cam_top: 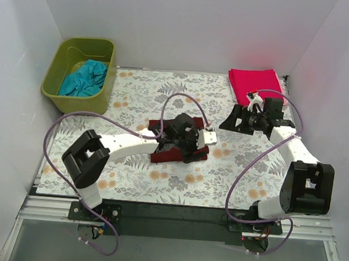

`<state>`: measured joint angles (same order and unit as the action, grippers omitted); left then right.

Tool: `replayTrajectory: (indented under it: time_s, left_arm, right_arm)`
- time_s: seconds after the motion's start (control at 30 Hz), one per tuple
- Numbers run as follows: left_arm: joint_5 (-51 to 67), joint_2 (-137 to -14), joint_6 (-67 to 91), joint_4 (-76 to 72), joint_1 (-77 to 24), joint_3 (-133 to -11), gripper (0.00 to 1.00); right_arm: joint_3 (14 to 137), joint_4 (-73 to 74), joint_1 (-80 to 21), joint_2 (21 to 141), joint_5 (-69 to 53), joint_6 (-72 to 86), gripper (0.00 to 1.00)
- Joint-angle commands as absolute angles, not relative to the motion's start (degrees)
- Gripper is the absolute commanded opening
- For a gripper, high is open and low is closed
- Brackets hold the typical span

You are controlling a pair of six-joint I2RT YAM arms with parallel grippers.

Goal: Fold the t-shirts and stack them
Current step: Neatly place the folded tshirt to the corner

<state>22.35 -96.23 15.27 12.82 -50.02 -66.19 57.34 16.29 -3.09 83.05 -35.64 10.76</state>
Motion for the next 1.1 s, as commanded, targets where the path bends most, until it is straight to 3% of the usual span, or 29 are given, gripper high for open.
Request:
replayTrajectory:
  time_s: [0.0,0.07,0.27,0.67,0.77,0.83,0.93,1.07]
  left_arm:
    - [14.9,-99.1,5.9,7.8,-53.5,-64.3,0.62]
    - [14.2,-102.1,5.2,5.0,-55.2,-63.8,0.53]
    - [14.3,-107.7,4.7,0.4,-55.7,-64.8,0.43]
    - [15.3,-113.8,4.5,-2.0,-55.8,-66.5,0.38]
    - [14.7,-114.9,3.8,-2.1,-55.8,-66.6,0.27]
    - [14.8,-114.5,3.9,-2.0,-55.8,-66.5,0.13]
    - [15.2,-113.0,5.8,-2.7,-55.5,-66.4,0.0]
    - [20.0,-107.9,10.8,-2.2,-54.3,-67.8,0.0]
  right_arm:
    - [55.6,19.7,-0.8,80.9,-35.4,12.3,0.98]
    - [54.3,19.7,1.3,81.4,-36.4,13.7,0.98]
    - [52.7,19.7,2.9,82.3,-38.8,15.4,0.98]
    - [49.8,18.0,3.3,82.4,-41.1,16.6,0.98]
    - [48.3,16.1,3.3,82.5,-42.0,18.5,0.98]
    - [47.3,14.3,3.3,82.6,-42.4,20.4,0.98]
    - [45.0,10.8,3.3,83.5,-42.3,24.9,0.98]
    - [40.1,0.5,2.6,85.3,-43.0,34.3,0.96]
